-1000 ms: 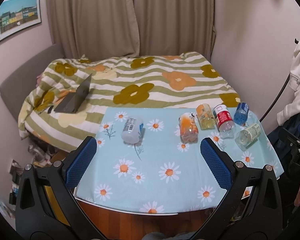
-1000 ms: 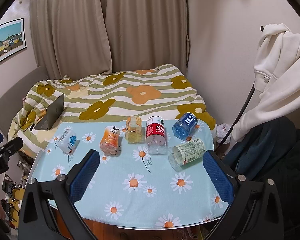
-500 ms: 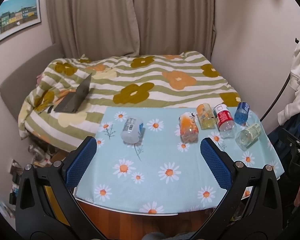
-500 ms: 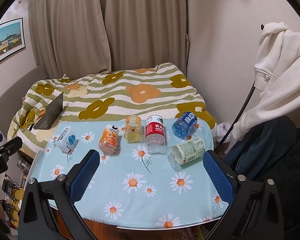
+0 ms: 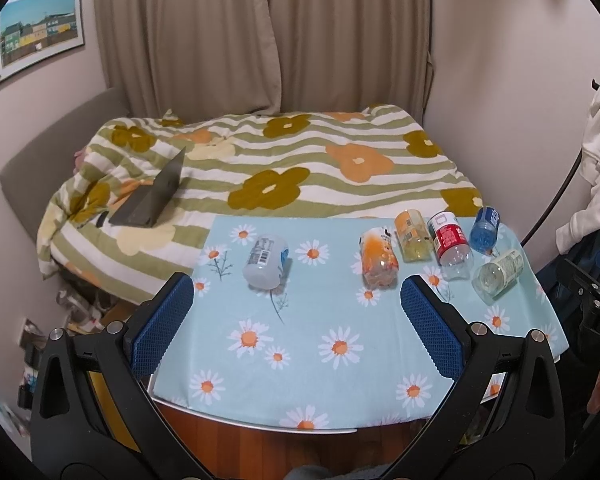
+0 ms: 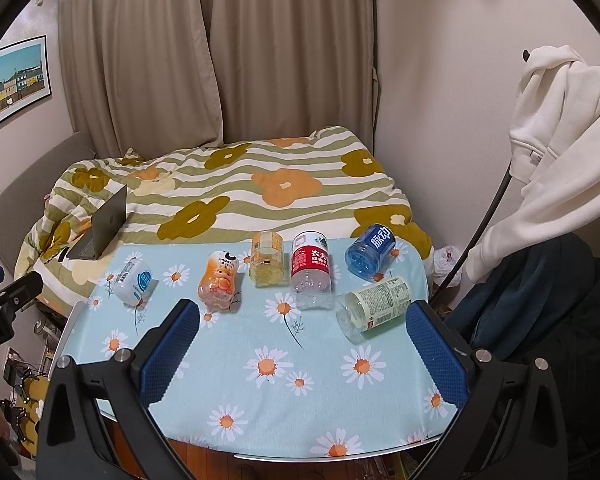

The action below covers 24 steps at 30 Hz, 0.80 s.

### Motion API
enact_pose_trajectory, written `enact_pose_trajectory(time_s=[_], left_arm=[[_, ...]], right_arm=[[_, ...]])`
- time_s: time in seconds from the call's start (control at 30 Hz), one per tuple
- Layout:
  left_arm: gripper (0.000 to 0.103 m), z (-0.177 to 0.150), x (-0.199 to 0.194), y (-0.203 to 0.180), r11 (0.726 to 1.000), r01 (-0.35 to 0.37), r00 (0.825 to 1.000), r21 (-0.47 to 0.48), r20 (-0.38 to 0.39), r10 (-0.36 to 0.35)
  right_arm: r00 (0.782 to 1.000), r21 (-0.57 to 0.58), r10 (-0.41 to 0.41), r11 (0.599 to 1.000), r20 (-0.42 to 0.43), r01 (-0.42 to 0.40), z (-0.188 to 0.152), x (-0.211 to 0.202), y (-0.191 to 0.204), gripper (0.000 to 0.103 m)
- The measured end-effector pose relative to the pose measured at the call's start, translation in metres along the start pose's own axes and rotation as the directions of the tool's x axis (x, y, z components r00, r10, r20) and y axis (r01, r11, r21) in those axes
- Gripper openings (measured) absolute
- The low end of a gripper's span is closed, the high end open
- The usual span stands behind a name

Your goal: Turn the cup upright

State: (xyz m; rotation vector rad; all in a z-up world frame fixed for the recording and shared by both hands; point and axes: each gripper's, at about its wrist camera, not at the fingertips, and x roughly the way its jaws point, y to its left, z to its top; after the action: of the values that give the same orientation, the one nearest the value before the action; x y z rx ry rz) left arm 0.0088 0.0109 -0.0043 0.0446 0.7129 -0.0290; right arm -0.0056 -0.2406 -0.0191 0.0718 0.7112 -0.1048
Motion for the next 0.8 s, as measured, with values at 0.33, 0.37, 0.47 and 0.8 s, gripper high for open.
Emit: enact_pose_trajectory(time_s=[0.33, 0.37, 0.47, 0.8], left_arm=[[0.103, -0.0006, 0.0, -0.0006, 1.0, 0.0, 1.0, 0.001, 0.0, 0.0], [0.103, -0.0007, 0.0, -0.0006, 1.0, 0.0, 1.0, 0.001, 0.0, 0.0], [0.103, -0.0007, 0.0005, -0.0002, 1.0, 0.001, 1.0, 0.0, 0.0, -0.001], [0.103, -0.0008, 0.0005, 0.0008, 1.0, 0.0, 1.0, 0.0, 0.002, 0.0]], right_arm=[[1.0, 0.0, 0.0, 1.0, -0.001, 0.0, -0.0004, -0.0002, -0.0005, 0.103], [1.0, -0.001, 0.001, 1.0, -0.001, -0.001, -0.0002, 0.0002, -0.0005, 0.103], [1.0, 0.001, 0.001, 1.0, 0.0, -0.001, -0.0003, 0.0002, -0.0004, 0.103], [1.0, 0.0, 0.001, 1.0, 0.0, -0.001, -0.0005, -0.0003, 0.0004, 0.103]])
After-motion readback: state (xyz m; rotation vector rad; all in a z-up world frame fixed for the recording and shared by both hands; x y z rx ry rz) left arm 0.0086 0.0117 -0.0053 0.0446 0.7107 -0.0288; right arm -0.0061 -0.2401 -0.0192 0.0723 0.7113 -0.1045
